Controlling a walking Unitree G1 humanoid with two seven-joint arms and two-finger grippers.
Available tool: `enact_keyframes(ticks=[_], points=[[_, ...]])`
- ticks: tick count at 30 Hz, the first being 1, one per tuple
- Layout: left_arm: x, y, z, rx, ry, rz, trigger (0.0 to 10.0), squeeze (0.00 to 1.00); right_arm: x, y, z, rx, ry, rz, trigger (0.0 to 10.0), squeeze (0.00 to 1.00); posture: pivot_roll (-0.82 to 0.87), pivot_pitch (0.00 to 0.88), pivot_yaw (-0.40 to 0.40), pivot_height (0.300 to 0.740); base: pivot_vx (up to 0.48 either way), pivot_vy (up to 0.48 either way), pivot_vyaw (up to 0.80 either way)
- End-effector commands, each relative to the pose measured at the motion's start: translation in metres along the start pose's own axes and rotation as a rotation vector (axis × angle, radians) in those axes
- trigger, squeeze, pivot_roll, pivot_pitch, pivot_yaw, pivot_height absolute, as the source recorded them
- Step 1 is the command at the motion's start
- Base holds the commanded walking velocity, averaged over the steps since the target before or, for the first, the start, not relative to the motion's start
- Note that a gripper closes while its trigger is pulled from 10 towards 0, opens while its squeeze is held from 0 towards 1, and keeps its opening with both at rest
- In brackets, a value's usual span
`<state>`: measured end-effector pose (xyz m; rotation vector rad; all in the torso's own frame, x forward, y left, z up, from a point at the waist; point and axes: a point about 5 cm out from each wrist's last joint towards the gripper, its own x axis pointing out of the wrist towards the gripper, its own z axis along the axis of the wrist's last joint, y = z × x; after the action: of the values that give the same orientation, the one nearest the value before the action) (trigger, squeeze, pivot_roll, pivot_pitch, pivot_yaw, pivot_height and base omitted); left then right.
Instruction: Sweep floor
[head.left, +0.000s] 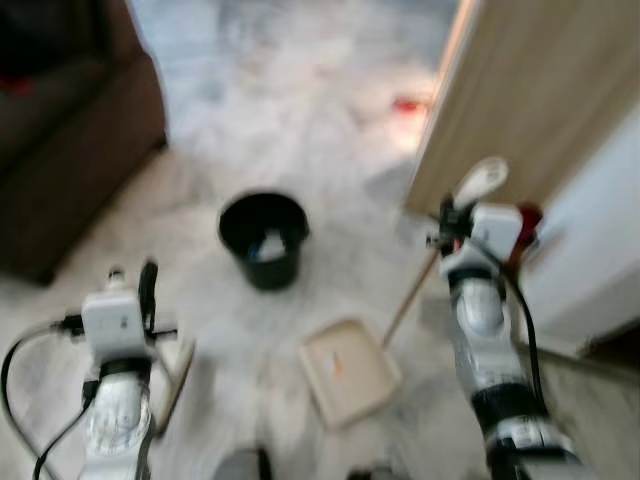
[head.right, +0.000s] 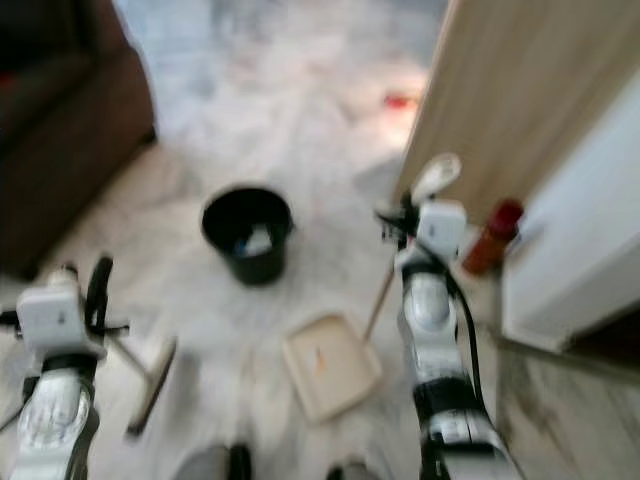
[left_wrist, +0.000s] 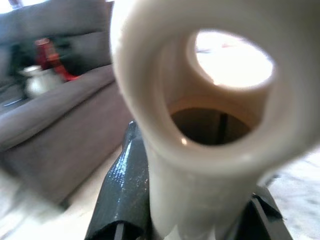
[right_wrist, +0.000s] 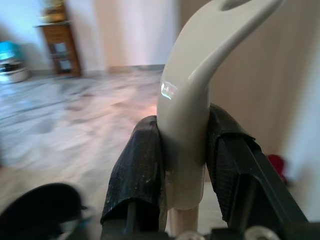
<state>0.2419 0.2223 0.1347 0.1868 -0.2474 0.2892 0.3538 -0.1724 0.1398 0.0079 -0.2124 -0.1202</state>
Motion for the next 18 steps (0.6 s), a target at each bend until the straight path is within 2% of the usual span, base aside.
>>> enact_keyframes(ticks=[1, 18], points=[[0.0021, -0.0016, 0.006, -0.013, -0.038, -0.013, 10.0, 0.0, 0.0033, -0.0016, 0.007, -0.001, -0.029, -0.009, 10.0, 0.0, 0.05, 0.221, -0.03, 0.74, 0.0, 0.0, -0.8], [0.0096, -0.0082, 0.0035, -0.015, -0.032, -0.036, 10.0, 0.0, 0.0037, -0.0016, 0.0071, 0.002, -0.032, -0.014, 10.0, 0.0, 0.02, 0.159, -0.025, 0.74, 0.0, 0.0, -0.8]])
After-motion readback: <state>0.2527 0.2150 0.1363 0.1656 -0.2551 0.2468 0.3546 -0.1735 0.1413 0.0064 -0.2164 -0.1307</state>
